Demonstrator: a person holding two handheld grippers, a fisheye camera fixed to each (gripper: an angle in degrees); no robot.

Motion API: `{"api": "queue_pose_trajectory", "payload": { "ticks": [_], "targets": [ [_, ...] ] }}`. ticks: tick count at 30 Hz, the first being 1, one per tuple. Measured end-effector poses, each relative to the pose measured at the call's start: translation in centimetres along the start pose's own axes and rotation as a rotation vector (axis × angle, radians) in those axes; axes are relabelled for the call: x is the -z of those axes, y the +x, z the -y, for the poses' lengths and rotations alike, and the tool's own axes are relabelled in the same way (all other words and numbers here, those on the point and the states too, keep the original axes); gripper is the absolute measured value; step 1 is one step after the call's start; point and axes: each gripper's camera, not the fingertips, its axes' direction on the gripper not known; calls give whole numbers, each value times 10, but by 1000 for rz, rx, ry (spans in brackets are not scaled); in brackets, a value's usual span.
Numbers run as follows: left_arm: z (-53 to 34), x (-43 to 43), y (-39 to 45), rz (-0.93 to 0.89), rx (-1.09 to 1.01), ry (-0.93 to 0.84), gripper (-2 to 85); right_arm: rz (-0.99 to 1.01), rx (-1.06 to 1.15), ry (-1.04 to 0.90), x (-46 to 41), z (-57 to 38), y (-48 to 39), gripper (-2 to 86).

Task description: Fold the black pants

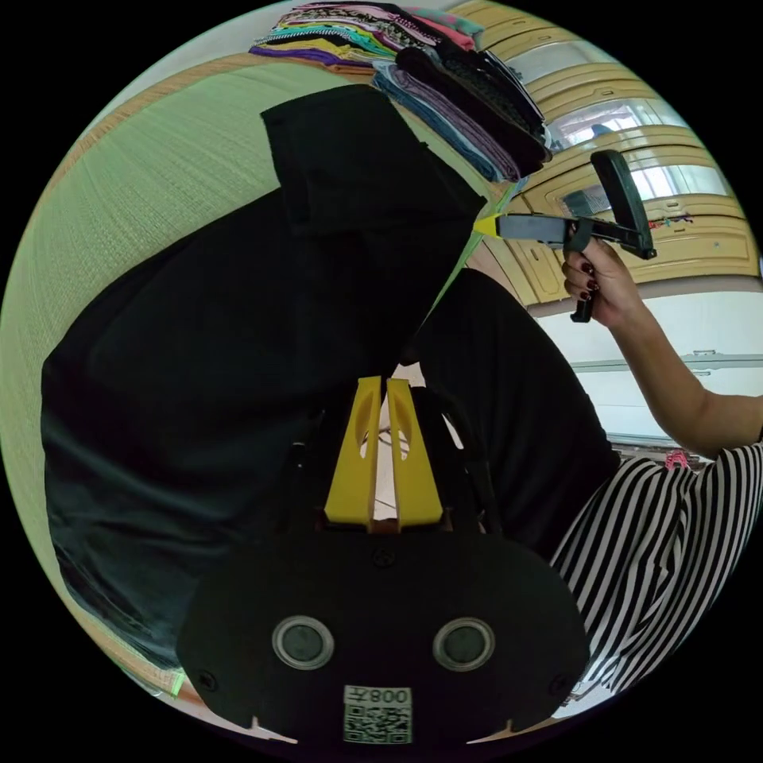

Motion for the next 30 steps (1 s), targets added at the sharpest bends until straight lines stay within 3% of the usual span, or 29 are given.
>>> {"api": "queue_pose_trajectory", "payload": {
  "ticks": [7,12,23,30],
  "targets": [
    [28,2,2,-7,0,-2,19,50,-35,16,-7,-46,46,-1],
    [45,20,1,-89,14,120,27,48,-65,23,-12,-79,78,-1],
    [128,7,-58,-290,378,240,71,102,-42,52,-7,-139,110,0],
    [156,-1,-62,-374,410,266,20,98,-3,96,2,-181,115,13]
  ]
}}
